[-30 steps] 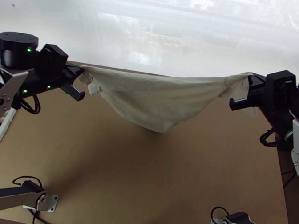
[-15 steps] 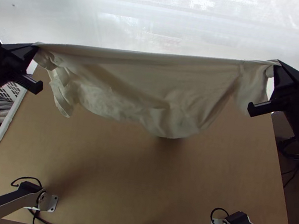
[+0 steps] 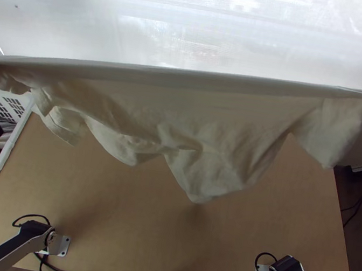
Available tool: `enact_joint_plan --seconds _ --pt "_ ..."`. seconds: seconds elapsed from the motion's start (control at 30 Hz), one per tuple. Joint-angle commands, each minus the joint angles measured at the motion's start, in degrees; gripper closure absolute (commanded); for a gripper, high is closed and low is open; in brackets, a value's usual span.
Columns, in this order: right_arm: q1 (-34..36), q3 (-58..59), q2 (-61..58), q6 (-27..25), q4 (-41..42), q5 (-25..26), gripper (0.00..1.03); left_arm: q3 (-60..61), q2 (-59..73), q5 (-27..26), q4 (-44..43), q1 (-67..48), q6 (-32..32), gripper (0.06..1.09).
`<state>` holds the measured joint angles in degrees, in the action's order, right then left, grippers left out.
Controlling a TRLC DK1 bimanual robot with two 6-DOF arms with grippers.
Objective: Fold the t-shirt
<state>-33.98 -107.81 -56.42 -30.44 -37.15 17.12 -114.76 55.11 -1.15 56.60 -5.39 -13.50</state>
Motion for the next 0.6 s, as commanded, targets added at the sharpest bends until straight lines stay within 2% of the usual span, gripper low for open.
enact_joint_plan --seconds 0.0,0.13,0.3,0.5,0.57 --pt "-0.39 -1.26 4.66 -1.12 -4.60 0.28 1.00 -0.99 -3.61 -0.43 7.47 0.38 2.60 1.05" --pt "-0.39 -1.00 7.20 1.70 -9.08 0.28 1.00 -0.46 -5.45 -2.28 14.50 0.47 4.36 1.05" --pt "-0.04 3.22 9.40 6.44 -12.95 0.28 1.00 5.07 -6.60 -10.98 23.21 0.64 7.78 1.05" --pt "-0.48 16.14 10.54 13.21 -9.96 0.28 1.00 21.77 -7.12 -20.21 23.21 0.03 9.98 1.05" --pt "-1.18 21.41 10.63 14.44 -7.15 0.28 1.00 28.54 -7.12 -21.53 20.22 -0.15 10.16 1.05"
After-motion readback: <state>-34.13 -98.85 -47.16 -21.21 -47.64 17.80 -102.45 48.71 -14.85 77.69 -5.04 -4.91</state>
